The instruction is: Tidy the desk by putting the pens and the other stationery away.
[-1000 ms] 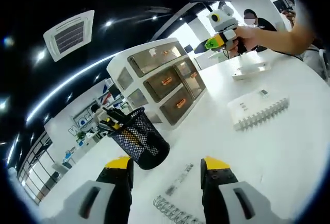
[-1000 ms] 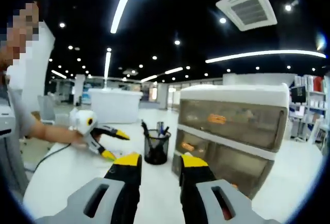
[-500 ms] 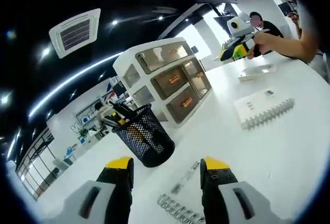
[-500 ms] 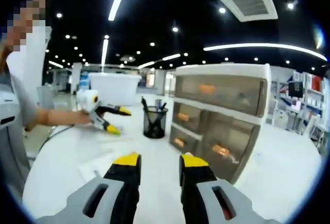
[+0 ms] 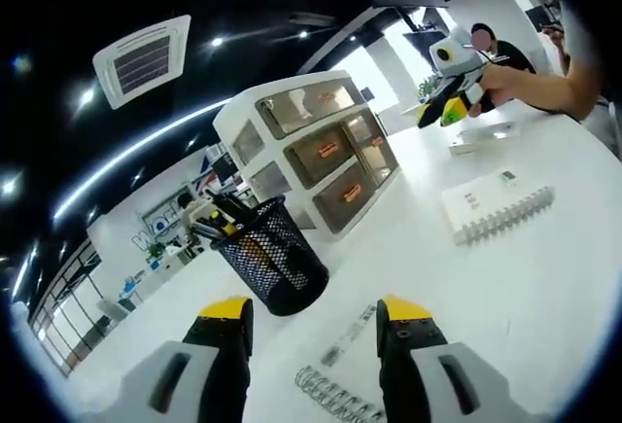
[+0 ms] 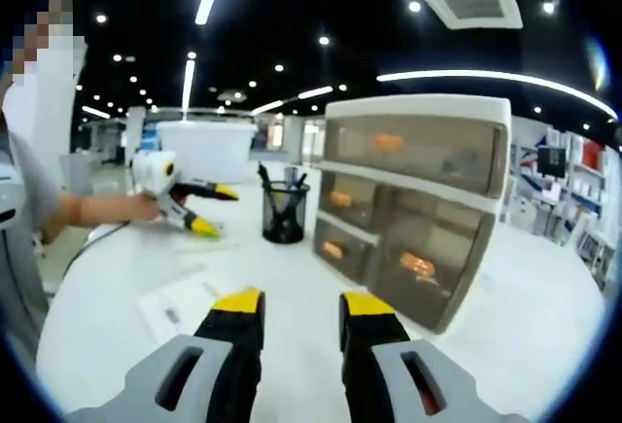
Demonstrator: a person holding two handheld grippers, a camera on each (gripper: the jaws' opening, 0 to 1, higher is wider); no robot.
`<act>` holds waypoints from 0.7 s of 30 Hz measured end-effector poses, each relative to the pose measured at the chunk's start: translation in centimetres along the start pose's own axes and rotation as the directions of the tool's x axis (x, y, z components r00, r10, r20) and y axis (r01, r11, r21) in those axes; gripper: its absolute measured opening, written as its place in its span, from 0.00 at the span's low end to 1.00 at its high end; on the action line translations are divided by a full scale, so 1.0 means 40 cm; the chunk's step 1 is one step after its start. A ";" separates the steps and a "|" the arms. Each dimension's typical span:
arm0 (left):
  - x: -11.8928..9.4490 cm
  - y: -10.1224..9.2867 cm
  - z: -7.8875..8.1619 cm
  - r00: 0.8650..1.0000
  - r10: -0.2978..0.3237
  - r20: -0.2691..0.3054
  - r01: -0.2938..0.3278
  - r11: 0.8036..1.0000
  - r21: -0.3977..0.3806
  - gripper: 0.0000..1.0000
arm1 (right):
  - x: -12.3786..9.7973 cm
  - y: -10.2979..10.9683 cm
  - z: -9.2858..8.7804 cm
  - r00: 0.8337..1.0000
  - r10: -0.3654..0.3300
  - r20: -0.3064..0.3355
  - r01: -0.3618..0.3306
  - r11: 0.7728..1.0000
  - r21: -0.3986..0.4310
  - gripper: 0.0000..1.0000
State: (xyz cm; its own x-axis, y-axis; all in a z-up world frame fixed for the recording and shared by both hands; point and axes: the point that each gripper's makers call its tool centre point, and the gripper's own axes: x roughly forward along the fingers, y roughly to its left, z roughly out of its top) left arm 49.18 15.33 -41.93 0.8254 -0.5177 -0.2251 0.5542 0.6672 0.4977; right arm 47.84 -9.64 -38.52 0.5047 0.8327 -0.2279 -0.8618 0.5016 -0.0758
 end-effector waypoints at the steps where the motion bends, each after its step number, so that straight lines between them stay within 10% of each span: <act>1: 0.000 -0.001 0.000 1.000 -0.001 0.000 0.001 1.000 0.000 0.51 | 0.000 0.000 -0.001 1.000 -0.001 -0.003 0.001 1.000 -0.001 0.28; 21: -0.001 0.010 -0.006 1.000 0.029 -0.006 -0.029 1.000 -0.009 0.50 | 0.003 -0.007 -0.039 0.998 -0.006 -0.066 0.011 0.997 0.076 0.30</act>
State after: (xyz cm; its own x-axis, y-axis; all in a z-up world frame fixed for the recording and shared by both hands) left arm 49.40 15.75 -41.92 0.8417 -0.4949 -0.2157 0.5309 0.6865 0.4968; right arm 48.05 -10.03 -40.03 0.5056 0.8121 -0.2913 -0.8496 0.5275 -0.0040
